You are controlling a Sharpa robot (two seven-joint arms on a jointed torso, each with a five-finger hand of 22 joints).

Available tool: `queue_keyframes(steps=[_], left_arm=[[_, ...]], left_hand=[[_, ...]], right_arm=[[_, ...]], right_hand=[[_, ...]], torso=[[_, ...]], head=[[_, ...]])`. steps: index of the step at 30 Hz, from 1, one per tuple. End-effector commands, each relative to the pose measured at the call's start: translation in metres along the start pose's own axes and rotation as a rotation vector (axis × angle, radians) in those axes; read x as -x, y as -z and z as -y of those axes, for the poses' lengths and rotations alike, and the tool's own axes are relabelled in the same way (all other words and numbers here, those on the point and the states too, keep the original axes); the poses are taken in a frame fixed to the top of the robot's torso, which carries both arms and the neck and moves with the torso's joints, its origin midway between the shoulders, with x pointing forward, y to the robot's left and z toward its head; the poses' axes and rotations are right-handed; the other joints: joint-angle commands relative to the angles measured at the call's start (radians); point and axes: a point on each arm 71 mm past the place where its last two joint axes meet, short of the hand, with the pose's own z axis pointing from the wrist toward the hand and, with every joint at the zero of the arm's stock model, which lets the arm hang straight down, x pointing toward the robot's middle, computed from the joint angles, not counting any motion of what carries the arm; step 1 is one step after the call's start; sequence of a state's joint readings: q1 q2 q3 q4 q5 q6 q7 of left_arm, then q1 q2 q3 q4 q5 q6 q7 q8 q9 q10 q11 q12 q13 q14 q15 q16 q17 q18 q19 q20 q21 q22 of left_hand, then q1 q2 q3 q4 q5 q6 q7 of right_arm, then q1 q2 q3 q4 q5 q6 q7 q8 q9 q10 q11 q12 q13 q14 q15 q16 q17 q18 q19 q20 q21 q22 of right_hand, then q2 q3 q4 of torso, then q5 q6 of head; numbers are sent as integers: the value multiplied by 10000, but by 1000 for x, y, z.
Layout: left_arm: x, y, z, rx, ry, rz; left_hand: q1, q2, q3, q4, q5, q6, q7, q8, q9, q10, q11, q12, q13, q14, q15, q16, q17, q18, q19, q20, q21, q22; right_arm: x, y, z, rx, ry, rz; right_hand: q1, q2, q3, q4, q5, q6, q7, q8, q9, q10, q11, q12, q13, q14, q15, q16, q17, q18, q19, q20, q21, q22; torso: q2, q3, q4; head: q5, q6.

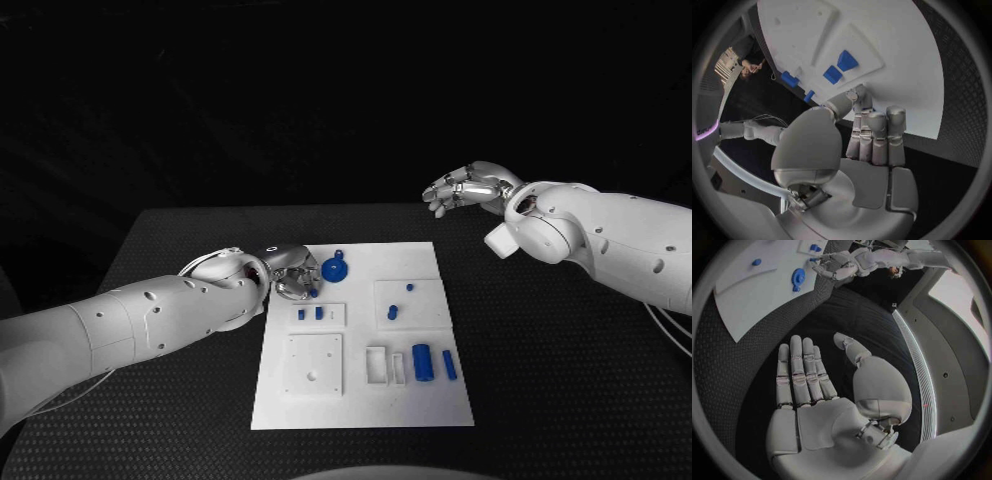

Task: Assemble the parts on the task board

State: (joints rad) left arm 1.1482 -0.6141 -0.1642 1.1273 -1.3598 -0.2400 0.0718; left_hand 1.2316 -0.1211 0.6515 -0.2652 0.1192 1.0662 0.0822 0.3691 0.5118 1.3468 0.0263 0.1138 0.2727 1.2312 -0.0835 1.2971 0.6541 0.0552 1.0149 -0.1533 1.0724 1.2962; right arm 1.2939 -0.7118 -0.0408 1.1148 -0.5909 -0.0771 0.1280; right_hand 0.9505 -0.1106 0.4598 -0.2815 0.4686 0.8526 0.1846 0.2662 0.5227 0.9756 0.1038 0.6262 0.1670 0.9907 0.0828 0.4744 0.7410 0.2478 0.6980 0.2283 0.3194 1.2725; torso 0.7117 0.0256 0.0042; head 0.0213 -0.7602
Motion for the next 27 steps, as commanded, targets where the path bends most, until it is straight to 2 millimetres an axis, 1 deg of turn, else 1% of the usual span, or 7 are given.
queue_keyframes(steps=[1, 3, 11, 14, 16, 21, 27], left_arm=[[-9, 0, 0, 52, -25, -512], [-9, 0, 0, 58, -27, -515], [-6, 3, -3, 46, 127, -295], [-5, 3, -3, 26, 153, -160], [-5, 3, -4, 39, 175, -131], [-4, 4, -6, 104, 203, -74], [-4, 5, -7, 152, 212, -76]], left_hand=[[-3, 92, 54, 28, 13, 72, 23, 26, 17, 25, 19, -22, 6, 19, -6, -65, -13, 829, -4, -211, -39, -11], [-5, 90, 54, 27, 11, 68, 25, 22, 17, 20, 21, -27, 6, 17, -4, -66, -13, 827, -6, -212, -41, -11], [-15, 18, 49, 7, -8, -72, 87, -76, -6, -97, 61, -105, 0, -40, 33, -105, -24, 803, -43, -214, -65, -6], [3, -41, 45, 0, -17, -408, 225, -276, -76, -133, 78, -135, 11, -40, 49, -93, -14, 795, -44, -212, -65, 5], [9, -67, 41, 2, -16, -481, 259, -320, -89, -156, 88, -150, 15, -48, 58, -94, -12, 791, -44, -208, -64, 10], [46, -171, 47, 7, -17, -1099, 370, -670, -239, -321, 156, -254, 5, -72, 123, -96, -7, 790, -51, -170, -72, 24], [75, -218, 50, 34, -15, -1289, 411, -762, -293, -422, 199, -318, 1, -85, 164, -91, -1, 807, -56, -135, -74, 38]], right_arm=[[-1, 0, -1, 96, 10, -37], [0, 0, -1, 92, 11, -32], [1, 1, 0, 79, 16, 2], [1, 0, 0, 81, 17, 6], [1, 1, 0, 78, 17, 7], [1, 1, 0, 75, 17, 15], [1, 1, 0, 60, 14, -1]], right_hand=[[-29, 21, 48, 5, 32, 83, -11, 44, -16, 63, -25, -49, -9, -42, 41, -24, -14, 140, -67, 17, 57, 15], [-28, 22, 48, 5, 32, 83, -12, 44, -16, 63, -25, -49, -9, -42, 41, -24, -14, 140, -67, 17, 57, 15], [-26, 20, 48, 3, 32, 83, -12, 44, -16, 63, -25, -49, -9, -42, 41, -25, -14, 140, -68, 17, 57, 15], [-26, 16, 48, 1, 32, 81, -11, 43, -17, 61, -25, -50, -10, -43, 41, -25, -15, 140, -69, 17, 56, 15], [-26, 16, 48, 0, 33, 81, -11, 43, -17, 60, -25, -51, -10, -43, 41, -25, -15, 140, -70, 17, 56, 15], [-26, 10, 46, -1, 32, 78, -11, 42, -18, 57, -24, -53, -11, -45, 42, -26, -15, 140, -72, 17, 55, 15], [-26, 9, 46, -2, 32, 76, -10, 40, -19, 53, -22, -56, -12, -48, 44, -28, -16, 140, -75, 17, 54, 14]], torso=[[-3, 12, 1], [-7, 6, 7], [-10, 0, 9], [-9, -5, 16], [-12, -11, 19], [0, -4, 10], [-6, -6, 20]], head=[[-5, 9], [-16, -13], [-31, 6], [-39, 10], [-39, 15], [-26, 30], [-27, 22]])
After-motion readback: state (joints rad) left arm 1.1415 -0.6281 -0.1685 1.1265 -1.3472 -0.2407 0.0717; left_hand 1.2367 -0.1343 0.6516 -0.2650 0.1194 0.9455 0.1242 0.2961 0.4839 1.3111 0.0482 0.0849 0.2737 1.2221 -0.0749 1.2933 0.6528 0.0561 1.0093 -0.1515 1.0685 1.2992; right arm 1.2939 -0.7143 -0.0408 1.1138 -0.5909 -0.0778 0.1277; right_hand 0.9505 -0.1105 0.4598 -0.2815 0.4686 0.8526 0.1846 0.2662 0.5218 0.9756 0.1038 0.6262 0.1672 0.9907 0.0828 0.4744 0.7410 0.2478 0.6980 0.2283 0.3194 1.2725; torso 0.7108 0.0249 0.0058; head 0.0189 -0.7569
